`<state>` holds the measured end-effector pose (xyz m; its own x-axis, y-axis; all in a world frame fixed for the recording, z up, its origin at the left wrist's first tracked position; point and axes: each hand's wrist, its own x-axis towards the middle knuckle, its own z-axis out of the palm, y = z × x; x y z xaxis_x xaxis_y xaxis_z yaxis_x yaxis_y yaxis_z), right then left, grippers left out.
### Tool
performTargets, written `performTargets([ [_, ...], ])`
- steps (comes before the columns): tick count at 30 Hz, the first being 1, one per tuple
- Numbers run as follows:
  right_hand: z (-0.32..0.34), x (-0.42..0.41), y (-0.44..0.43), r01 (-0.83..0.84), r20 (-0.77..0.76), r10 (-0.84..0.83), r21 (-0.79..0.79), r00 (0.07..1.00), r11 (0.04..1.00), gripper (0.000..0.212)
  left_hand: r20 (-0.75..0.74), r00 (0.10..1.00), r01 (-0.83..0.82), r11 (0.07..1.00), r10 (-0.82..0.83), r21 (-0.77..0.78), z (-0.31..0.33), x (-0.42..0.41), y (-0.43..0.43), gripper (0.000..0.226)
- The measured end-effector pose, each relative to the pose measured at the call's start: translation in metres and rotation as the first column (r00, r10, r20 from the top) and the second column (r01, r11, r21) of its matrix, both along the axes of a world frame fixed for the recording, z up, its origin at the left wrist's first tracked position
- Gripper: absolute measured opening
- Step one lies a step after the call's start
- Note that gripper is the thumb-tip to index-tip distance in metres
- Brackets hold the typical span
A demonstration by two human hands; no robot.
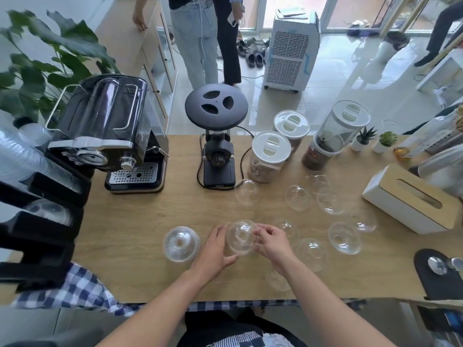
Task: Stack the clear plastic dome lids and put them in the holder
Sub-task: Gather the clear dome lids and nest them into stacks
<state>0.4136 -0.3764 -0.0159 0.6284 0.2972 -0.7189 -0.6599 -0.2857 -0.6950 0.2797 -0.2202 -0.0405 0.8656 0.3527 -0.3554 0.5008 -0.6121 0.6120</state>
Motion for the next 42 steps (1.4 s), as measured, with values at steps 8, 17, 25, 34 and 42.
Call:
performTargets([
  [8, -0.012, 0.0, 0.014, -0.064, 0.286, 0.128, -0.225, 0.949, 0.972, 0.009, 0.034, 0.999, 0.003, 0.999, -0.002, -0.052, 0.016, 0.005, 0.006, 0.091],
  [17, -0.013, 0.034, -0.027, -0.155, 0.552, 0.583, -0.634, 0.596, 0.758, 0.031, 0.134, 0.987, -0.099, 0.994, 0.09, 0.056, 0.034, 0.055, 0.034, 0.067],
  [25, -0.023, 0.055, -0.075, -0.321, 0.153, 0.863, -0.886, 0.481, 0.336, 0.089, 0.057, 0.997, 0.031, 0.981, -0.043, 0.192, 0.025, 0.143, 0.051, 0.071],
  [34, -0.025, 0.043, -0.065, -0.287, 0.213, 0.852, -0.879, 0.478, 0.38, 0.081, -0.016, 0.993, 0.115, 0.951, -0.115, 0.287, 0.0, 0.178, 0.047, 0.083],
  [42, -0.015, 0.038, -0.068, -0.245, 0.323, 0.819, -0.845, 0.475, 0.475, 0.078, 0.125, 0.991, 0.029, 0.983, -0.052, 0.179, 0.025, 0.136, 0.044, 0.085],
])
